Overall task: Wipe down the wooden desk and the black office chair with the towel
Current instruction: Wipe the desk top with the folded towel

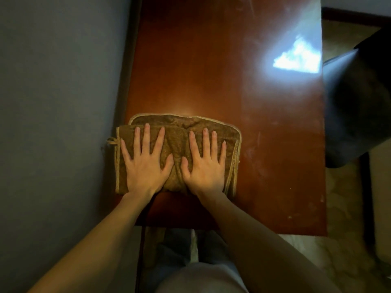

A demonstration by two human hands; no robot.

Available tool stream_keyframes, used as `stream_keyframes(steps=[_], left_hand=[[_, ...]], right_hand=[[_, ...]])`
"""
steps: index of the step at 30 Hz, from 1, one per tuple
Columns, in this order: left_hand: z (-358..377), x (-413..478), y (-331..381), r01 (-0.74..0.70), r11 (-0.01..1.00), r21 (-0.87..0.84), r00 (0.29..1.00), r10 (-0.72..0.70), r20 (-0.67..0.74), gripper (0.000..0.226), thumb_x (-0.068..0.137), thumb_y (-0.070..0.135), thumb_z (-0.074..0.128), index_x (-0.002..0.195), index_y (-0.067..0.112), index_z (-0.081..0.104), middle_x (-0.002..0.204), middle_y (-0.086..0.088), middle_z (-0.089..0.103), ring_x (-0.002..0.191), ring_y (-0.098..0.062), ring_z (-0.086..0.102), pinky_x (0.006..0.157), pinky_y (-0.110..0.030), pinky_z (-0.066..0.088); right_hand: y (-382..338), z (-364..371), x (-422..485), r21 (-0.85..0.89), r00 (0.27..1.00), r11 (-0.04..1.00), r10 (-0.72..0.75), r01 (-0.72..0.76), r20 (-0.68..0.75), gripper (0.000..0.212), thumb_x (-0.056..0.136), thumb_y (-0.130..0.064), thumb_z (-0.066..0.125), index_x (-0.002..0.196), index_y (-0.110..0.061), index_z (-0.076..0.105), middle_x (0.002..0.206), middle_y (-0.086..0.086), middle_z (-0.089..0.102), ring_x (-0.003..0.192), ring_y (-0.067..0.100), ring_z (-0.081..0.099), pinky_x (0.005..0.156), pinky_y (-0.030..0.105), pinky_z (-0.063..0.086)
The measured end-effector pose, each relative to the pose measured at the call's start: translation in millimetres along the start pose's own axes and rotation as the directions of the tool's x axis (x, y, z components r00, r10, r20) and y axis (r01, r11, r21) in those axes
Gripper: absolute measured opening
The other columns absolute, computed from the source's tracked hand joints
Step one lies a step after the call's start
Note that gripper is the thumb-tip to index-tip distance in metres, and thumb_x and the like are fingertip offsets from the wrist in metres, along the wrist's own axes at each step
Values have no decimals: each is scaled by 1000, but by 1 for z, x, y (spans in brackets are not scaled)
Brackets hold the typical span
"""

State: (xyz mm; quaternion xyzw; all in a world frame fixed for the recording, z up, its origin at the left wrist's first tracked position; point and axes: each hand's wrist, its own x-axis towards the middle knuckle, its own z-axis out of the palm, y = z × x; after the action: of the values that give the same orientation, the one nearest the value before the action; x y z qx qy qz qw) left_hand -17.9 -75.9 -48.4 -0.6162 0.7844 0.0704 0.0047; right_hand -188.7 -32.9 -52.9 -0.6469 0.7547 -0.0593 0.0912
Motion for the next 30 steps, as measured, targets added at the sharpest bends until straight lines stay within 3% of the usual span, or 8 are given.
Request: stream_keyframes(steps=[7,14,30], left_hand=[[-1,-49,11,8,1000,-4,999,-8,50,75,98,61,27,165,30,11,172,-10,5,159,-31,1,122,-67,4],[6,-94,26,27,1000,-1,998,-27,61,77,98,64,27,165,31,9,172,-9,5,159,-32,3,122,-68,6],[10,-143,88,37,999,-24,996,-35,80,78,96,66,28,164,31,12,172,-10,4,158,-34,3,120,-71,6]], right_hand=[[18,-1,-47,21,1000,1000,-9,8,14,73,97,-55,37,163,-30,18,170,10,10,158,30,0,125,57,6],[31,-1,-88,58,999,998,1,-3,34,74,98,-56,37,163,-30,13,171,8,6,158,28,-2,125,53,-4],[99,-19,-140,136,997,991,-14,3,80,70,100,-60,34,163,-35,13,171,5,4,158,24,-6,126,51,-3]])
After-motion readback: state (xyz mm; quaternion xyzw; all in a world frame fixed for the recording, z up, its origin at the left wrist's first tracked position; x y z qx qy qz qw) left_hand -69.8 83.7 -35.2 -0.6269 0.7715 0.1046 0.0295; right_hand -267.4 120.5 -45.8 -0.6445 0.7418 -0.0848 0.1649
